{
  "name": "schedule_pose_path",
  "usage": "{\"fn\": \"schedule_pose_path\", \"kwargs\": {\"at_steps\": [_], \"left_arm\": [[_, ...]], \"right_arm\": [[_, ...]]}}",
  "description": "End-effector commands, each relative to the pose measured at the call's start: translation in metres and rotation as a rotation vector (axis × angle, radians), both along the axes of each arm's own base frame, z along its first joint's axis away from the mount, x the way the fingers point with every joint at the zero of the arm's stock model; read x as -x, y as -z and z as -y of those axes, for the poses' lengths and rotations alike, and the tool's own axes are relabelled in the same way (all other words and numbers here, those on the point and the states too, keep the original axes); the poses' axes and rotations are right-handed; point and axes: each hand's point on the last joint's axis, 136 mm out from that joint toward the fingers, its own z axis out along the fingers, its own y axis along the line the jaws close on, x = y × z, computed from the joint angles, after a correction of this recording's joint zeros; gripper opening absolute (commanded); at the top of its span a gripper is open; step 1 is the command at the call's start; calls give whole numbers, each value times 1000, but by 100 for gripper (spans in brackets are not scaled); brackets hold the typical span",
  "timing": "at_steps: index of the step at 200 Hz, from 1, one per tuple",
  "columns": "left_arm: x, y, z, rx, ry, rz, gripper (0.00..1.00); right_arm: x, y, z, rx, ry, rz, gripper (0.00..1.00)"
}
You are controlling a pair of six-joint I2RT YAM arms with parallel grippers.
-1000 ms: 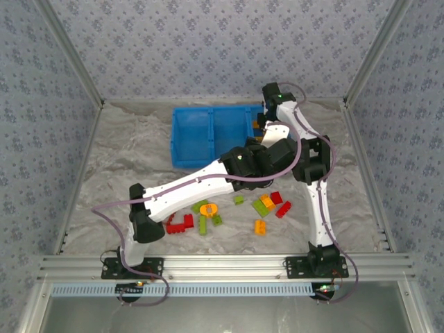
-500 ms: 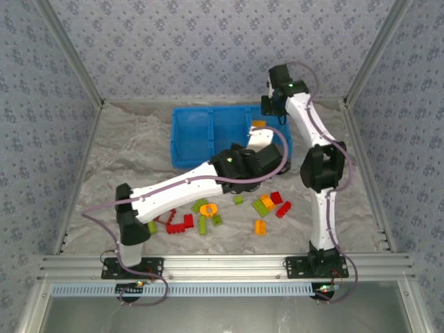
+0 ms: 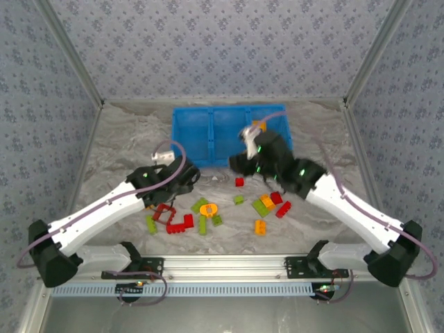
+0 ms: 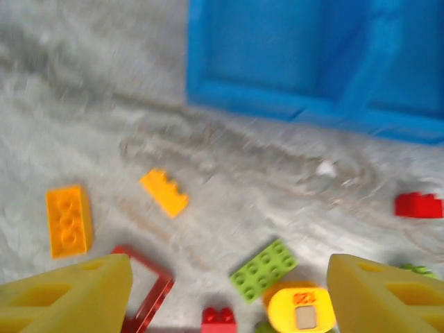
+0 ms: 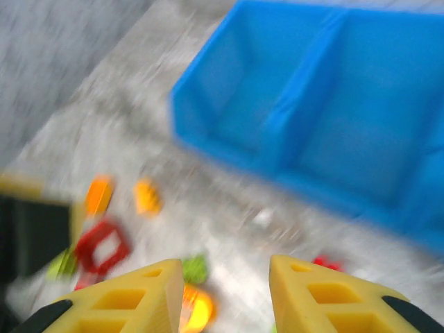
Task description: Sort the legos into containers by color
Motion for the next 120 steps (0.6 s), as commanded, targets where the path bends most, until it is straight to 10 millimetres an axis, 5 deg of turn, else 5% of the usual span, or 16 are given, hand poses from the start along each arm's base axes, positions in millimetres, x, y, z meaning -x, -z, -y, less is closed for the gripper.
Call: {"fn": "schedule_pose_path", "kwargs": {"at_steps": [1, 22, 45, 88, 120], "left_arm": [[14, 26, -7, 137, -108, -93, 66], [11, 51, -7, 210, -176, -149, 62], [8, 77, -7, 243, -272, -223, 54], [11, 118, -22, 315, -452, -300, 46], [5, 128, -27, 356, -504, -284, 46]], "right_arm": [[45, 18, -36, -89, -121, 53, 41], [84, 44, -56, -98, -196, 78, 43], [104, 58, -66, -68, -214, 96, 43], [109, 58, -74, -24, -236, 92, 42], [113, 59, -81, -16, -280, 86, 43]]}}
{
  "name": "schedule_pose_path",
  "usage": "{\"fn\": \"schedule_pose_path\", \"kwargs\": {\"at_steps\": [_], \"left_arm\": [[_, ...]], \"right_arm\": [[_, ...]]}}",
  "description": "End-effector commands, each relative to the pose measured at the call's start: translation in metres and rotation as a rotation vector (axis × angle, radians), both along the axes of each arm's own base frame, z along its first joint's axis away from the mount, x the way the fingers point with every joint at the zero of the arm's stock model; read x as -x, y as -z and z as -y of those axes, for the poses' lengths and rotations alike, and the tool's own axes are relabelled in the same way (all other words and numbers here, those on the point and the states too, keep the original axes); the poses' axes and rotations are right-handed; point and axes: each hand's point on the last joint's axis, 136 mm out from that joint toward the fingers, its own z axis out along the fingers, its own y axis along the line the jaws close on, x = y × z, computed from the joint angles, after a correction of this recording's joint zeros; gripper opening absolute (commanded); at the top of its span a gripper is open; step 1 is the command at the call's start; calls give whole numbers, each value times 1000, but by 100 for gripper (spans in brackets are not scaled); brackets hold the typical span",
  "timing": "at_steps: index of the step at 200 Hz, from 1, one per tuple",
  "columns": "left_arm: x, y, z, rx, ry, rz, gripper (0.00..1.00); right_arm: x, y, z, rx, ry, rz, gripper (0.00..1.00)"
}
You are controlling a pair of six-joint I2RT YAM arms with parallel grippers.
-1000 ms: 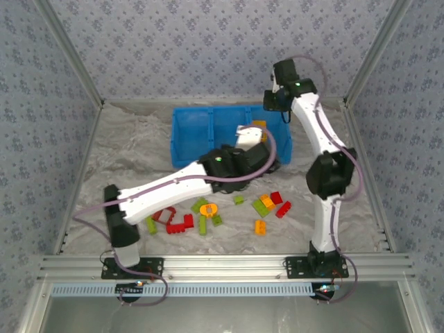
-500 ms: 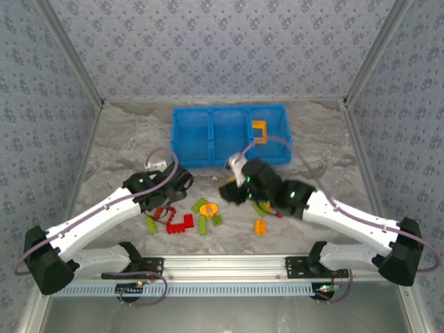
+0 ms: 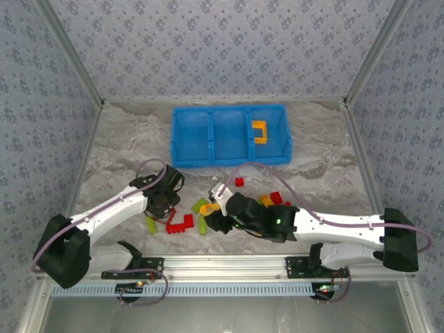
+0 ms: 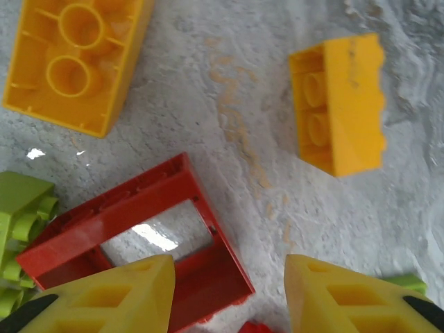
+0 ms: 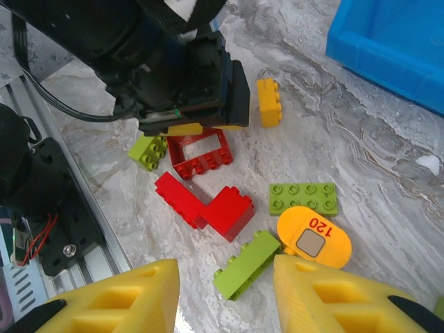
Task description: Sort the legos into containers by color
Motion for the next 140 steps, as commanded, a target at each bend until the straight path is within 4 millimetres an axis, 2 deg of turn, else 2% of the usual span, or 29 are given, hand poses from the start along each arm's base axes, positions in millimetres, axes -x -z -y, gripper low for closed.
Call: {"fn": "schedule_pose_path", "kwargs": {"at_steps": [1, 46, 92, 127, 140], "left_arm": [[-9, 2, 7, 75, -62, 25, 46], [-13, 11, 9, 79, -77, 14, 43], [-7, 20, 5, 57, -91, -17, 24], [-6, 18, 1, 52, -106, -8, 11], [-5, 16, -1, 48, -109, 1, 8]], "right_arm": [[0, -14, -10, -26, -15, 21, 43], [3, -12, -16, -55, -34, 13, 44], [0, -10, -12, -35, -16, 17, 43], [-2, -8, -12, -28, -3, 14, 43], [-3, -8, -12, -26, 0, 13, 44]]}}
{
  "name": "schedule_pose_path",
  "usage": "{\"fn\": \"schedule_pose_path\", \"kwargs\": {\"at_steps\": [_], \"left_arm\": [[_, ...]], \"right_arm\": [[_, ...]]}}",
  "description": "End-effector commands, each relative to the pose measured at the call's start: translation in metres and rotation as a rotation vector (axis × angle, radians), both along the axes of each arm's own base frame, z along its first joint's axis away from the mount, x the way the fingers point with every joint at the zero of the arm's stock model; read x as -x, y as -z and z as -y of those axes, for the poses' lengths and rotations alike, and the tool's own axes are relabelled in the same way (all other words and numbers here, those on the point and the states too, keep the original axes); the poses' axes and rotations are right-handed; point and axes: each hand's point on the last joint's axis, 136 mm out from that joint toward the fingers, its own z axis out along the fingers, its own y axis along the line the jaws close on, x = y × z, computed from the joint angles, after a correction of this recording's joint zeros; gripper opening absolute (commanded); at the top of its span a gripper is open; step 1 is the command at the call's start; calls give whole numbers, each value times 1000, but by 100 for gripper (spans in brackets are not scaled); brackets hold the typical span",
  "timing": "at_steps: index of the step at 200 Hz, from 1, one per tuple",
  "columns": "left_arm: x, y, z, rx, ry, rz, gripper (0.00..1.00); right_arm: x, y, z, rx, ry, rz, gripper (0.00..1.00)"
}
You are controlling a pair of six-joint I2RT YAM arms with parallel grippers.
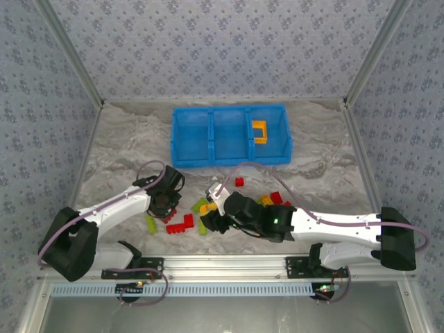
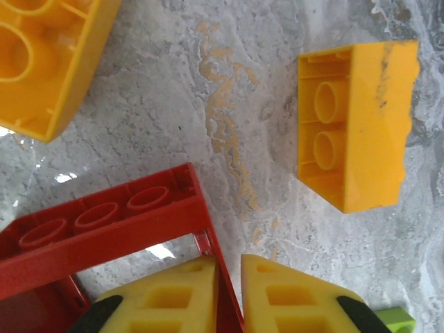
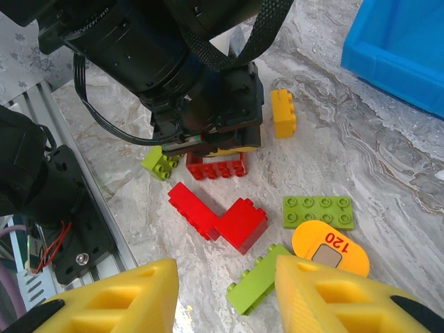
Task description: Sort the legos into containers by color
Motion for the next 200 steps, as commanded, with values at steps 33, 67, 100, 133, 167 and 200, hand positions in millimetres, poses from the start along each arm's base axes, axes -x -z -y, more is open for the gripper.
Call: {"fn": "schedule_pose_path", "kwargs": {"at_steps": [33, 67, 100, 133, 167, 200], "left_arm": [[2, -12, -10, -24, -19, 26, 0], [-7, -63, -6, -80, 68, 117, 0], [-42, -129, 29, -90, 297, 214, 0], [-93, -177, 79, -105, 561, 288, 0], [-153, -186, 112, -106, 743, 286, 0], [-207, -169, 112, -135, 795, 265, 0]], "right_arm": [[-6, -6, -2, 1, 30, 11, 43], [-15, -35, 3, -47, 72, 76, 44], [-40, -88, 16, -124, 202, 224, 45], [-70, -123, 32, -171, 337, 323, 46], [-104, -130, 43, -157, 442, 359, 46], [-128, -133, 41, -137, 513, 397, 47]]}}
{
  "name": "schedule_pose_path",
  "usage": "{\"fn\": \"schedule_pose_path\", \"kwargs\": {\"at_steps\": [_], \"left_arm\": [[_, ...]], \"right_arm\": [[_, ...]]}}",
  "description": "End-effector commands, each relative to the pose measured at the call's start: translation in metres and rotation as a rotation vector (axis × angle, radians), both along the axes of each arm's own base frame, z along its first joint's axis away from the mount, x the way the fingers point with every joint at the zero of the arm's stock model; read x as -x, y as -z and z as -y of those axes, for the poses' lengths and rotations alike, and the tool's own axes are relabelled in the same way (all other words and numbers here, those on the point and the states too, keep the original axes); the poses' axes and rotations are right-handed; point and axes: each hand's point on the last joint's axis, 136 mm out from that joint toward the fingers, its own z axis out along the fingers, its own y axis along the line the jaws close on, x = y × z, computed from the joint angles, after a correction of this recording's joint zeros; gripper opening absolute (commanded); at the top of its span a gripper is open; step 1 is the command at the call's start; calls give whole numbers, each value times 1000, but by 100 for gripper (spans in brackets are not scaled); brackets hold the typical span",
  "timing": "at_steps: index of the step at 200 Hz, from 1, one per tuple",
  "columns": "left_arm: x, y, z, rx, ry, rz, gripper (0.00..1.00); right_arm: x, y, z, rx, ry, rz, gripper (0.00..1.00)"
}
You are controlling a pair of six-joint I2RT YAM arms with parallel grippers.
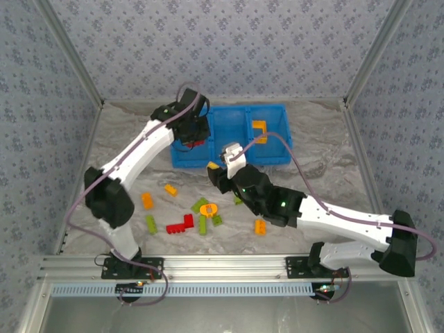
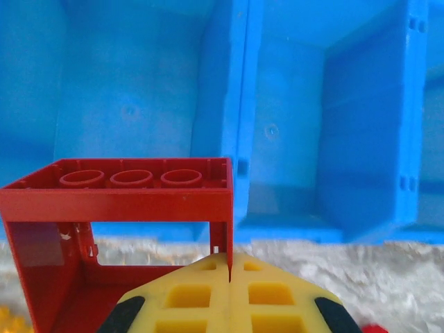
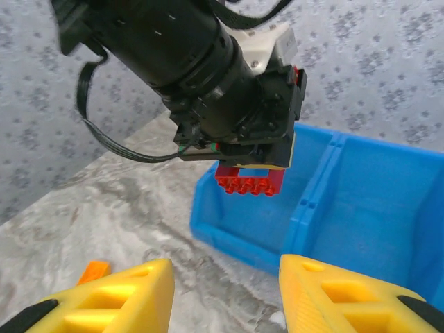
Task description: Sort the legos into containers by color
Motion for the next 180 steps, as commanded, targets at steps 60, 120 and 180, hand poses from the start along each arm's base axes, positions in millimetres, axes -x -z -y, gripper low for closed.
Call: {"fn": "schedule_pose_path", "kwargs": {"at_steps": [60, 120, 180], "left_arm": [[-75, 49, -23, -102, 141, -66, 0], [-110, 80, -32, -185, 132, -48, 0], [-124, 105, -42, -262, 98, -58, 0]], "right_arm": [[-35, -21, -14, -17, 97, 54, 48], [-35, -13, -17, -12, 82, 31, 48], [-37, -10, -14, -17, 93, 3, 51]]}}
